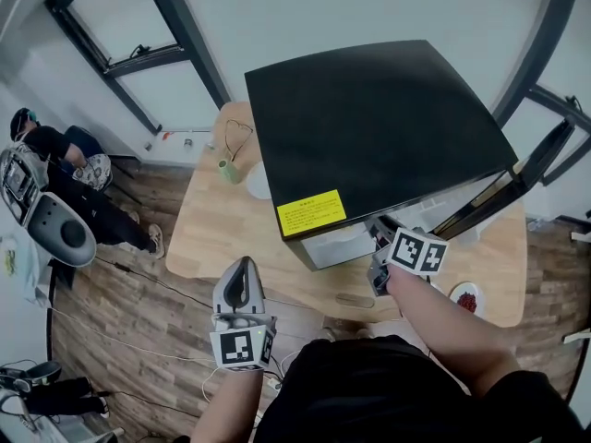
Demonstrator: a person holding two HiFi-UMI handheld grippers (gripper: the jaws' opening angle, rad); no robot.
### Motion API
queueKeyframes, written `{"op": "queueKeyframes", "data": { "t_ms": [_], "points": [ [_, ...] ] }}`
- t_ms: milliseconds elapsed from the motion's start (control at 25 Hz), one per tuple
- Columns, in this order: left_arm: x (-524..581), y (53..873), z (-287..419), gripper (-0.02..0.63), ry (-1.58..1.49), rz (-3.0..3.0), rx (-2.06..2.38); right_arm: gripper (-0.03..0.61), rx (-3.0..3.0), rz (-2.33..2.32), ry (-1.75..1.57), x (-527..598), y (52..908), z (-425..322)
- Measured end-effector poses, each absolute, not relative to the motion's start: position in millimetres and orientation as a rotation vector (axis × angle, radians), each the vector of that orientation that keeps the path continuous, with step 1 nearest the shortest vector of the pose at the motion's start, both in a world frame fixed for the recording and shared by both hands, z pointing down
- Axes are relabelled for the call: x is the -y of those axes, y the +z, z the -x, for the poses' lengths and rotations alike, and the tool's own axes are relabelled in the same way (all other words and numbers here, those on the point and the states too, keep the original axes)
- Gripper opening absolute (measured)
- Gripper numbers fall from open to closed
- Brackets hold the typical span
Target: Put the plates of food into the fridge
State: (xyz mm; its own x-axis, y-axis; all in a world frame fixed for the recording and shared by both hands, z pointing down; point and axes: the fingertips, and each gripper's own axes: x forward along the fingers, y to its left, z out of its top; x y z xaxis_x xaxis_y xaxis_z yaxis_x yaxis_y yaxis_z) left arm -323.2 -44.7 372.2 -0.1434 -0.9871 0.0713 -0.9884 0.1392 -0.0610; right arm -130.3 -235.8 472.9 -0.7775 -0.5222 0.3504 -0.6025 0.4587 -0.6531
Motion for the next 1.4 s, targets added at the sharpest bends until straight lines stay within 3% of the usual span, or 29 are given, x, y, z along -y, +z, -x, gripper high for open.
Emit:
{"op": "queueKeyframes", "data": {
  "t_ms": [240, 360, 840, 1400],
  "points": [
    [41, 374, 312, 0.005, 0.139, -2.054, 2.353, 0.134, 2.470, -1.019, 0.874, 234, 488, 132],
    [39, 375, 306, 0.005, 0.142, -2.062, 2.348, 0.207, 2.483, -1.023, 0.760, 235, 485, 128],
    [48, 366, 236, 0.003, 0.073, -2.284, 2.218, 0.210, 2.908, -1.006, 0.736, 201, 417, 54],
    [79, 378, 132, 0.005, 0.065, -2.508, 1.977, 0.209, 2.810, -1.298, 0.966, 147, 470, -103]
  ]
}}
